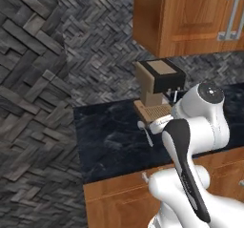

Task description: Take the fork and place it on the left side of the plate. Then take the spoon and place it on the right side of the plate. Make sure they're directly next to the plate.

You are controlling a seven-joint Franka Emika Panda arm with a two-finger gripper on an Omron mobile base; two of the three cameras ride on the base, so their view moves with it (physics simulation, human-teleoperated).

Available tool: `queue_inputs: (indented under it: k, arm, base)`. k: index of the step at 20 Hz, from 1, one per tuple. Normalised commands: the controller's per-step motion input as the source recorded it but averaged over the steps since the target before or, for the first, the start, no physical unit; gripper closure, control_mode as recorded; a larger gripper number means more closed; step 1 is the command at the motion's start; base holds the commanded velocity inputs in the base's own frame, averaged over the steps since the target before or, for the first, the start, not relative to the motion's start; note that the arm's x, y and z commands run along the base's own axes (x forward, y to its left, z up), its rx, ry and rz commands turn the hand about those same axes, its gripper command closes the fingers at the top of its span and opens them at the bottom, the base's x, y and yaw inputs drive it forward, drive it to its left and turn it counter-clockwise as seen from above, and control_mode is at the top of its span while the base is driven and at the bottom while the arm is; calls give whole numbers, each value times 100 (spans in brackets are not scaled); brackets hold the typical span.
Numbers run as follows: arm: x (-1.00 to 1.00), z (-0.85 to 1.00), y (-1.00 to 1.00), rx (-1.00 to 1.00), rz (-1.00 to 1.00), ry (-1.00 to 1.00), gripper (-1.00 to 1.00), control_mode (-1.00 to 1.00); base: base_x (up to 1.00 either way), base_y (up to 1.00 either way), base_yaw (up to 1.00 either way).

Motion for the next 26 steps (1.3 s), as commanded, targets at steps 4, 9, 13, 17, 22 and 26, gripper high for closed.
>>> queue_inputs:
  k: [4, 9, 13, 17, 22, 26]
  arm:
    - [0, 0, 0, 0, 0, 0, -100, 100]
    - [0, 0, 0, 0, 0, 0, -100, 100]
    - [27, -62, -4, 6, 4, 4, -100, -100]
    - [18, -65, -17, 7, 0, 4, -100, -100]
    - [13, -60, -2, 1, -6, 5, -100, -100]
    - [11, -56, 0, 0, -12, 7, -100, -100]
  base:
    - [75, 0, 2]
    - [73, 0, 3]
    - [0, 0, 0]
    - [0, 0, 0]
    - [0, 0, 0]
    - [0, 0, 0]
